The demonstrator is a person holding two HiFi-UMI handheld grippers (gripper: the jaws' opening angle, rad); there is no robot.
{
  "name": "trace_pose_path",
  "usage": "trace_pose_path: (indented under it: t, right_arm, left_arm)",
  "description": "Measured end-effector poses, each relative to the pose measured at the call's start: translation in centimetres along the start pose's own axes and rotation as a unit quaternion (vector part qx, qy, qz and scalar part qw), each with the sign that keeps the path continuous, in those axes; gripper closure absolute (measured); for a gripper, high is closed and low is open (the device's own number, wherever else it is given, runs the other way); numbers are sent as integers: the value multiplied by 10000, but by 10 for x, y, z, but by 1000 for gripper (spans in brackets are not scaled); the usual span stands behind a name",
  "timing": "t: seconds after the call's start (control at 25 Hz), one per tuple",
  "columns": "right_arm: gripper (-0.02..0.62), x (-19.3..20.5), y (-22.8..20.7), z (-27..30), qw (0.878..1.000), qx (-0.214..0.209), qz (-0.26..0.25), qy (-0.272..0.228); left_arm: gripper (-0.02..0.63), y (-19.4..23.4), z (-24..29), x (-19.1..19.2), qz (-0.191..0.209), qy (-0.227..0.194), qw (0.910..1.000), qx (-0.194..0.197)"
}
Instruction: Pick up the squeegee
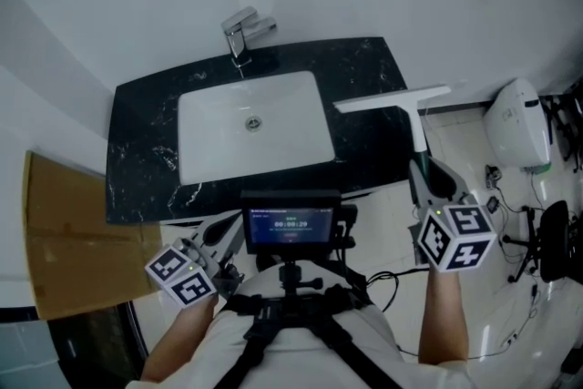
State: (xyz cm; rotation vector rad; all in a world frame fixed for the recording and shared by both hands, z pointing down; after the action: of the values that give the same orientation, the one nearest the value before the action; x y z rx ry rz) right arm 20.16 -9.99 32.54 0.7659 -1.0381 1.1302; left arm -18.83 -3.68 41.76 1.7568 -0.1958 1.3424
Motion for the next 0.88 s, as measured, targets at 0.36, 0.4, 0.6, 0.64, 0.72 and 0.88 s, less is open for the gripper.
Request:
trace_pose_path:
  t: [0.36, 0.4, 0.6, 0.64, 0.72, 0.88]
  right_arm:
    - [511, -1, 7, 11, 9999, -83, -114, 83]
    - [511, -1, 7, 12, 9998, -89, -118, 93]
    - [511, 1, 11, 17, 9998, -111, -135, 132]
    - [511, 1, 11, 18, 9997, -115, -136, 142]
    - [511, 2, 11, 19, 9997, -128, -125, 157]
    - [511, 2, 10, 20, 9997, -151, -99, 162]
  left_arm:
    - [609, 4, -5, -1, -10, -17, 10000, -81]
    - [609, 5, -6, -1, -16, -19, 10000, -88]
    - [609, 10, -9, -1, -28, -60, 9999, -124]
    - [609, 10, -9, -2, -29, -67, 9999, -132]
    - [609, 10, -10, -2, -30, -75, 9999, -147]
    - [609, 10, -10, -2, -23, -78, 9998, -170]
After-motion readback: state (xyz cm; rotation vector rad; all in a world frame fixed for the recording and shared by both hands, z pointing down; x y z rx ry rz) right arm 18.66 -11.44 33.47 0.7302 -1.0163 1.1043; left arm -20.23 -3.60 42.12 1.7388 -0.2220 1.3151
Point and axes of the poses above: the fingertips, and each gripper's own axes: z forward along the fingers, y to its left, x out of its underside, the point moved 10 cm from there along -z, backward along the fingers, and after that the axes turned 7 degrees about -y, right-handed, at the moved point
